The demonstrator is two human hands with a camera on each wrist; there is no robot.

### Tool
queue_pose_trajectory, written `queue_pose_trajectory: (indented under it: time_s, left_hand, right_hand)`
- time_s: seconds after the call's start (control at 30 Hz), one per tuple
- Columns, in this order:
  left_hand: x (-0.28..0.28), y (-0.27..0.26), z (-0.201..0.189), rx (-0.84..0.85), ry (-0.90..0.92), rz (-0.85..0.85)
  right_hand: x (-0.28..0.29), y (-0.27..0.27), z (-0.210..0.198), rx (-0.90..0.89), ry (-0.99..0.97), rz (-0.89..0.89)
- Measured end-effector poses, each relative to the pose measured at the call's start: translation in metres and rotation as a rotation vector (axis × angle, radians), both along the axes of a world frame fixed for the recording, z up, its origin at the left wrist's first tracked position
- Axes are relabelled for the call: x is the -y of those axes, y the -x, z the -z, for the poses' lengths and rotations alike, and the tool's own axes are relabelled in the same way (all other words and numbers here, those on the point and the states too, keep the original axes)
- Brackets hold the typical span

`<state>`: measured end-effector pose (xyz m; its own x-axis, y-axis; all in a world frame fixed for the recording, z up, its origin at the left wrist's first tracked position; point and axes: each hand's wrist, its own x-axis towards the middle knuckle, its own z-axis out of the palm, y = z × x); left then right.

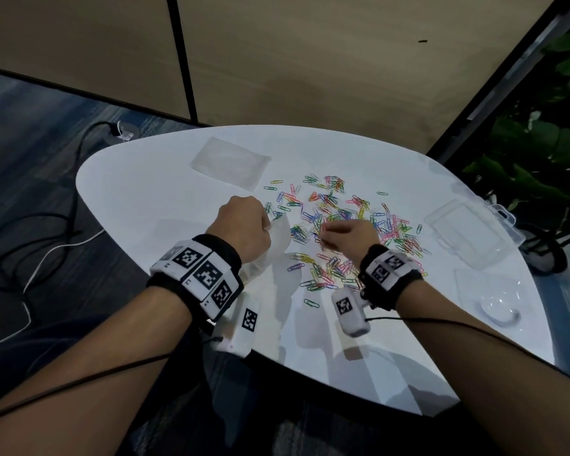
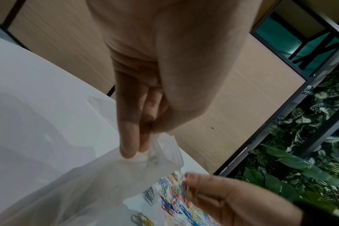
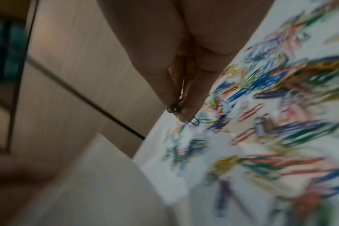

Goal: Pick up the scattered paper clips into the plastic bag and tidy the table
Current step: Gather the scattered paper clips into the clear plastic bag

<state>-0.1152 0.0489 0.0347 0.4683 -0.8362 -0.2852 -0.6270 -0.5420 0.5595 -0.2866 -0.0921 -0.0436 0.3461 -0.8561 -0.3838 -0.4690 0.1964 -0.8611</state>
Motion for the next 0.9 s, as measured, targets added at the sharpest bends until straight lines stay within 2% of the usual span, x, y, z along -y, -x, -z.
queue_pose_trajectory:
  time_s: [0.07, 0.1, 0.17, 0.23, 0.33, 0.47, 0.6, 0.67, 0.73, 0.83, 0.9]
  left_hand:
    - [0.002, 0.003, 0.001, -0.015, 0.005, 0.006]
    - [0.003, 0.004, 0.001, -0.019, 0.007, 0.007]
    - [0.004, 0.005, 0.002, -0.02, 0.016, 0.004]
    - [0.005, 0.006, 0.003, -0.017, 0.027, -0.01]
    - [0.004, 0.009, 0.004, 0.0, 0.053, -0.022]
    - [0.004, 0.011, 0.001, -0.009, 0.084, -0.03]
    - [0.004, 0.012, 0.0, -0.029, 0.083, -0.02]
    - [0.004, 0.011, 0.0, -0.029, 0.077, -0.007]
    - [0.003, 0.009, 0.0, -0.019, 0.079, 0.002]
    - [0.001, 0.005, -0.001, -0.008, 0.09, -0.012]
    - [0.001, 0.003, -0.002, 0.007, 0.109, -0.031]
  right_hand:
    - [-0.002, -0.006, -0.019, 0.321, -0.218, 0.108]
    - [-0.006, -0.011, -0.028, 0.423, -0.295, 0.114]
    - [-0.019, -0.02, -0.044, 0.562, -0.426, 0.085]
    - [-0.034, -0.029, -0.052, 0.611, -0.508, 0.044]
    - [-0.053, -0.038, -0.047, 0.504, -0.466, 0.018]
    - [-0.062, -0.042, -0.04, 0.305, -0.262, -0.027]
    - [-0.066, -0.041, -0.037, 0.09, 0.09, -0.204]
    - [-0.069, -0.043, -0.037, -0.075, 0.353, -0.375]
    - [-0.072, -0.045, -0.04, -0.202, 0.481, -0.559]
    - [-0.068, -0.045, -0.051, -0.175, 0.44, -0.605]
    - [-0.059, -0.041, -0.055, -0.052, 0.386, -0.489]
